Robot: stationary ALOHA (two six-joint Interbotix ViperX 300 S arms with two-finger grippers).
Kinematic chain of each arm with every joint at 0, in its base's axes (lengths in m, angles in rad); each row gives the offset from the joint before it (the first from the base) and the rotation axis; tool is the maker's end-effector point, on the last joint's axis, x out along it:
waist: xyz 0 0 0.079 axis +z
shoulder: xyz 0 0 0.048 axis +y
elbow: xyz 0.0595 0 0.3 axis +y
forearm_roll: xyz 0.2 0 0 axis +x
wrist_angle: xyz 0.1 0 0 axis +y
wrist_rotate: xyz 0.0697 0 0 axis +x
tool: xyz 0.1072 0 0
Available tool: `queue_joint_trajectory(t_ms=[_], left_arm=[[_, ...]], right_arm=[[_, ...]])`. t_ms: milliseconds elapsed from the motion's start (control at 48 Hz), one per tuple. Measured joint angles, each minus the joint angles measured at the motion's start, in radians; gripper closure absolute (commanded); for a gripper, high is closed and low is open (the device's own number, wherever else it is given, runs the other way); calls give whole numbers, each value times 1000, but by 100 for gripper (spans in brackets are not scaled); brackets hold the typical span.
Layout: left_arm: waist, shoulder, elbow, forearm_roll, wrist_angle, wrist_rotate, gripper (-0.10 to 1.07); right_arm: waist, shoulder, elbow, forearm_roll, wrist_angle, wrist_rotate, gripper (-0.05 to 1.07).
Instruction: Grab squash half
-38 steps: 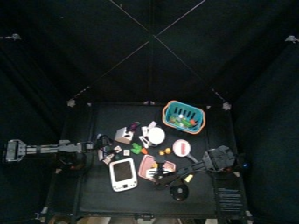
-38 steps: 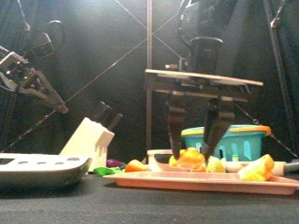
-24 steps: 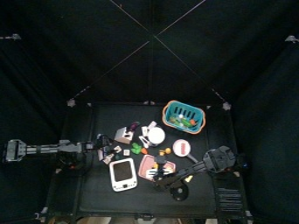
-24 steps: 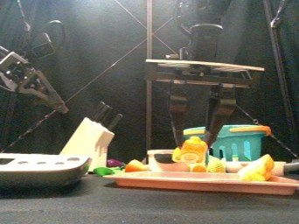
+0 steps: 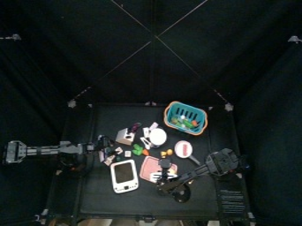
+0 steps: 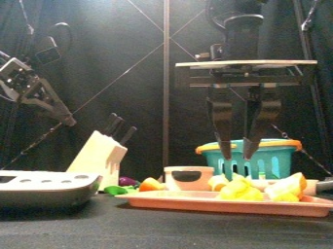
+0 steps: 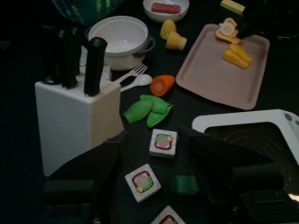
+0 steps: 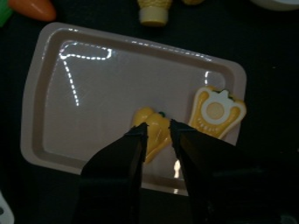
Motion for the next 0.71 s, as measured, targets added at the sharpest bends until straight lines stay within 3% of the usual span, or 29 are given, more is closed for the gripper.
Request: queue_joint_trajectory(t_ms=[375, 542, 708], left_arm=[[0, 0, 2, 0, 0, 0, 11], [-2, 0, 3, 0, 0, 0, 11], [-2, 0, 3, 0, 0, 0, 11]], right_arm=[[28, 2, -5, 17, -11, 83, -1], [32, 23, -6, -8, -32, 196, -2], [32, 23, -5, -60, -48, 219, -2]])
